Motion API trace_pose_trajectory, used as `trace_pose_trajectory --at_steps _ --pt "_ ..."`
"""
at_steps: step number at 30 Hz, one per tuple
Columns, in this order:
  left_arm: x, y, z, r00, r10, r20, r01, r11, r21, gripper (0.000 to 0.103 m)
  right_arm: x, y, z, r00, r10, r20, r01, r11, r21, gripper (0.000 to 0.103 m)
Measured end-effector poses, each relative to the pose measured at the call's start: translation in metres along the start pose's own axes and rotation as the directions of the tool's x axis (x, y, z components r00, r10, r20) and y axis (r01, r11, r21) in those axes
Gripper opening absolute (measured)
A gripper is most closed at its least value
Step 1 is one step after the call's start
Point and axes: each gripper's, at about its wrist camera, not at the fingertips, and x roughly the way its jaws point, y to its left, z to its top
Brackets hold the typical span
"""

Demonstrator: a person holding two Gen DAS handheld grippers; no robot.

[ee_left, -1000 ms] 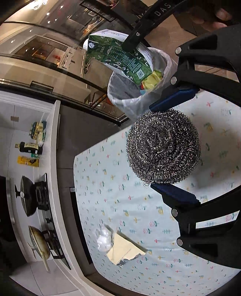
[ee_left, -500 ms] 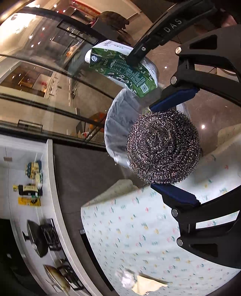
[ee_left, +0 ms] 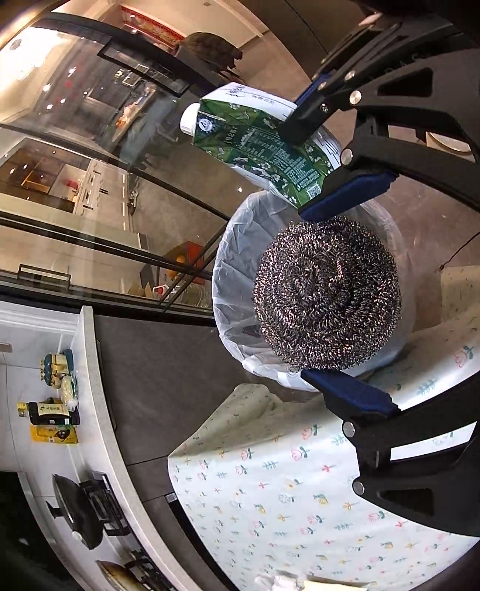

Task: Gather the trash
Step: 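Open the left gripper over the bin while the right drops the milk carton in, then move both grippers back to the beige paper packet and clear plastic bag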

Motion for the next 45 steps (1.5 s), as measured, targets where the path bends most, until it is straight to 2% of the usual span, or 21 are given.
trace_pose_trajectory --at_steps 3,4,7,8,13,28,39,45 --pt "0.000 0.003 0.003 1.000 -0.018 0.005 0.018 1.000 -0.024 0.080 0.006 0.002 0.003 1.000 0.003 -0.009 -0.003 1.000 -0.001 0.010" --pt "-0.001 0.005 0.005 1.000 -0.025 0.011 0.025 0.999 -0.036 0.085 0.009 0.002 0.004 1.000 0.008 -0.013 -0.008 1.000 0.001 0.011" --pt "-0.006 0.010 0.010 0.999 -0.023 0.040 0.025 0.998 -0.057 0.089 0.013 0.002 0.006 1.000 0.014 -0.015 -0.014 1.000 0.013 0.016" --pt "-0.008 0.011 0.011 0.999 -0.019 0.044 0.022 0.998 -0.059 0.089 0.013 0.002 0.007 1.000 0.017 -0.011 -0.017 1.000 0.013 0.016" --pt "-0.019 0.023 0.013 0.998 -0.009 0.068 0.015 0.996 -0.085 0.089 0.006 0.011 0.009 0.999 0.029 0.013 -0.030 1.000 0.003 0.031" --pt "-0.067 0.069 0.000 0.987 0.074 0.141 -0.051 0.985 -0.163 0.089 -0.016 0.063 -0.001 0.996 0.092 0.022 -0.090 0.994 -0.066 0.041" --pt "-0.106 0.152 -0.024 0.972 0.186 0.145 -0.138 0.947 -0.289 0.089 -0.021 0.145 -0.026 0.983 0.180 -0.024 -0.181 0.970 -0.161 0.042" --pt "-0.127 0.211 -0.042 0.959 0.249 0.134 -0.184 0.910 -0.372 0.089 -0.014 0.198 -0.042 0.972 0.224 -0.066 -0.233 0.950 -0.207 0.042"
